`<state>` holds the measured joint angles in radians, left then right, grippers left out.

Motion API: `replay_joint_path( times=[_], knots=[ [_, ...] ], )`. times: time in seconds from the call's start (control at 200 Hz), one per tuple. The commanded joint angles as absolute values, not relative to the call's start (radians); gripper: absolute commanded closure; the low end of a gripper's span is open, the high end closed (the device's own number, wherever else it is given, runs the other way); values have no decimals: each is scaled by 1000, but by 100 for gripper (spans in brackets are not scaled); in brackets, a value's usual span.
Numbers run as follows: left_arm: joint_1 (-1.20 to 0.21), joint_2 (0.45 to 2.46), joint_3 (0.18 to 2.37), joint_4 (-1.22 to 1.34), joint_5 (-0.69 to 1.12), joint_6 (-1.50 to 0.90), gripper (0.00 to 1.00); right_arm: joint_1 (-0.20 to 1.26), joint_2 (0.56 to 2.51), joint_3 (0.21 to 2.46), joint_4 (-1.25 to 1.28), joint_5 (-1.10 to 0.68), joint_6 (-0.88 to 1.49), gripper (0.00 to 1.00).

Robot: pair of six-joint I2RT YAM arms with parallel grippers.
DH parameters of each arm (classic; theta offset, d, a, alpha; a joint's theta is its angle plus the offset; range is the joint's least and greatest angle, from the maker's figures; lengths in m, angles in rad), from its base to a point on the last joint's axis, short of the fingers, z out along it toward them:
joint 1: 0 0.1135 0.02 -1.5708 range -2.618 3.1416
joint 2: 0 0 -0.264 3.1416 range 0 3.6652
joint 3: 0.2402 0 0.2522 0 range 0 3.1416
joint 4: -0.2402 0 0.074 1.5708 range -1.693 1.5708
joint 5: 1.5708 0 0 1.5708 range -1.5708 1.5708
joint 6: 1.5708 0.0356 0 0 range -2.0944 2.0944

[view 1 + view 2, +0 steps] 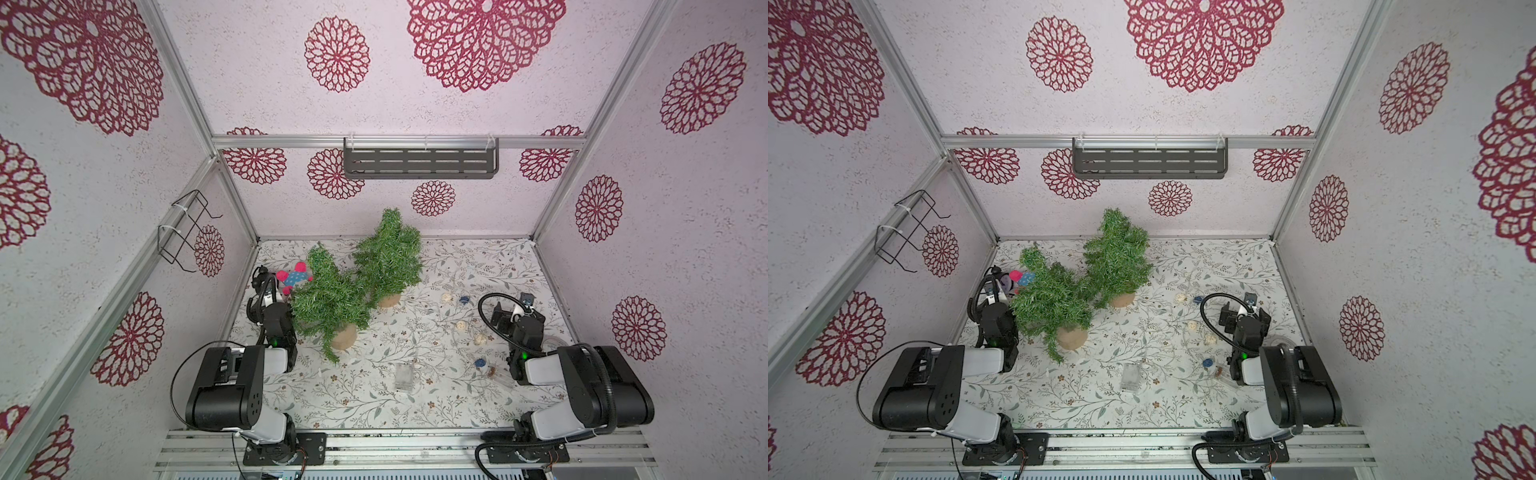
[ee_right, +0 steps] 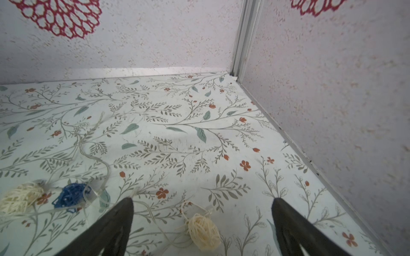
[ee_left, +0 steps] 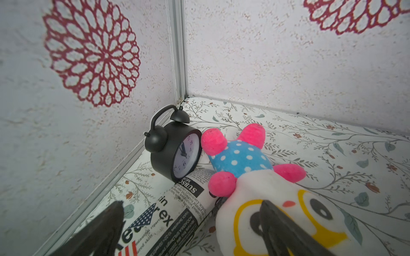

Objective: Wrap string light around the christmas tree
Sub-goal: Move the christmas tree to the center of the board.

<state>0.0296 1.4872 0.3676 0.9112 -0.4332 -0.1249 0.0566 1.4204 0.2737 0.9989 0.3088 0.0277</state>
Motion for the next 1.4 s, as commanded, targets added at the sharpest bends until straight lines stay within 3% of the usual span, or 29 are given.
replay_joint_path(
  times=[0.0,0.155,0.28,0.425,0.48,0.525,0.65,0.891,1.151,1.396],
  knots=[
    [5,1420,364,889,-542,-117,2,67,1304,346,831,357,52,1],
    [-39,1343,424,679,-701,-141,2,81,1167,368,642,427,111,1],
    [-85,1273,461,506,-836,-195,2,100,1093,482,309,520,239,1],
    [-107,1206,524,282,-992,-310,2,96,1066,553,135,370,393,1],
    [-109,1182,553,173,-994,-379,2,52,1059,551,145,176,422,1],
    [-110,1162,572,101,-970,-419,2,29,1057,543,175,40,438,8],
    [-110,1108,625,-118,-914,-546,2,61,1077,585,117,-32,511,19],
    [-28,927,702,-419,-661,-666,2,246,1125,691,-16,13,511,21],
    [42,842,893,-688,-416,-571,2,452,1215,786,-162,63,565,26],
    [47,808,1119,-867,-27,-415,0,565,1266,801,-117,88,627,26]
  ],
)
